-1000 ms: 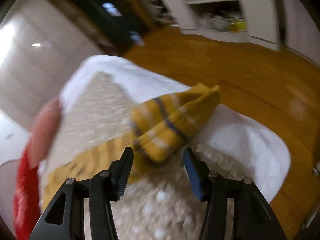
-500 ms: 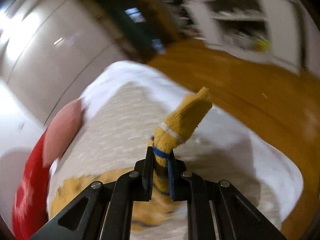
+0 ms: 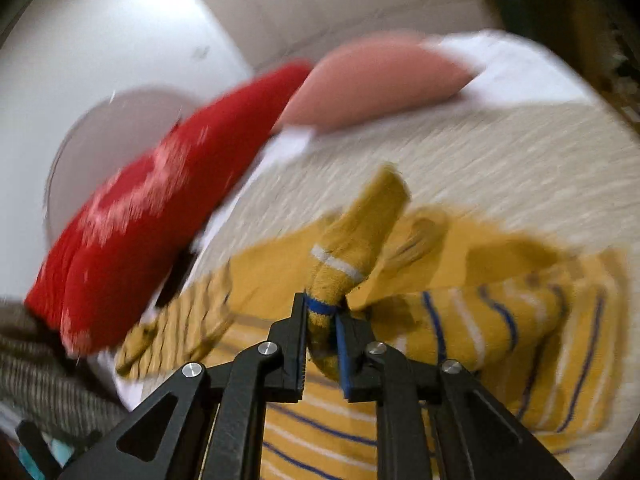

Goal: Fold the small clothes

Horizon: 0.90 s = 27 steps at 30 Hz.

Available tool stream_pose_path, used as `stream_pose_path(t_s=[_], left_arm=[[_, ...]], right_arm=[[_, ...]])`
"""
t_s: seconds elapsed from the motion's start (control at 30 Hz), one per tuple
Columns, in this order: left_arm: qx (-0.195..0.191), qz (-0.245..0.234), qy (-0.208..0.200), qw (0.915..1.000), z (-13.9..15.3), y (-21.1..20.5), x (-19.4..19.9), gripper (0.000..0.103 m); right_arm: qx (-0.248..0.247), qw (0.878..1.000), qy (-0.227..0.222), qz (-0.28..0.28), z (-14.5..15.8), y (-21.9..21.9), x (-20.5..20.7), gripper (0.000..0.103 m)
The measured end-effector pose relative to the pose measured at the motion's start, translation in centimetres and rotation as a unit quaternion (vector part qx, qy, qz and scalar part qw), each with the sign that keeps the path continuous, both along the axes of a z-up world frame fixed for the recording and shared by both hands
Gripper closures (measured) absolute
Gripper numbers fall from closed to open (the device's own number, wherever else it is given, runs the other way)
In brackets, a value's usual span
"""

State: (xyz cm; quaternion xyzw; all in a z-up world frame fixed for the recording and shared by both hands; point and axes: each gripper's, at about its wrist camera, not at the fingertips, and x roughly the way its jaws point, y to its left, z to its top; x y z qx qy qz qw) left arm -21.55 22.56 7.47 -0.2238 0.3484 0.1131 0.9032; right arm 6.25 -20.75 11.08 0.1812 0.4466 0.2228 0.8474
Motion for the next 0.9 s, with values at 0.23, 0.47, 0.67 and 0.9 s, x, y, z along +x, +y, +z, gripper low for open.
stream_pose_path(t_s=[0.23, 0.47, 0.67, 0.9], left_arm=[[-0.020, 0.032, 0.008, 0.9992, -1.8, 3.1, -0.6, 0.041], [-0.026, 0.051, 0.012, 0.9983, -2.3, 4.4, -0.6, 0.041], [0.052, 0.048, 0.011, 0.9974, -0.9, 5.1, 3.4, 0.038], [0.254, 0.001, 0.063, 0.9652, -1.9, 5.0, 12.2, 0.037]], right_arm=[[0.001, 1.000, -0.002, 0.020, -1.2, 2.6, -1.0, 0.067], [-0.040, 0.996, -0.039, 0.064, 1.6, 4.7, -4.1, 0.058], [-0.061, 0.991, -0.043, 0.111, 0.9, 9.7, -6.1, 0.058], [-0.058, 0.994, -0.035, 0.087, 0.1, 6.1, -8.4, 0.058]])
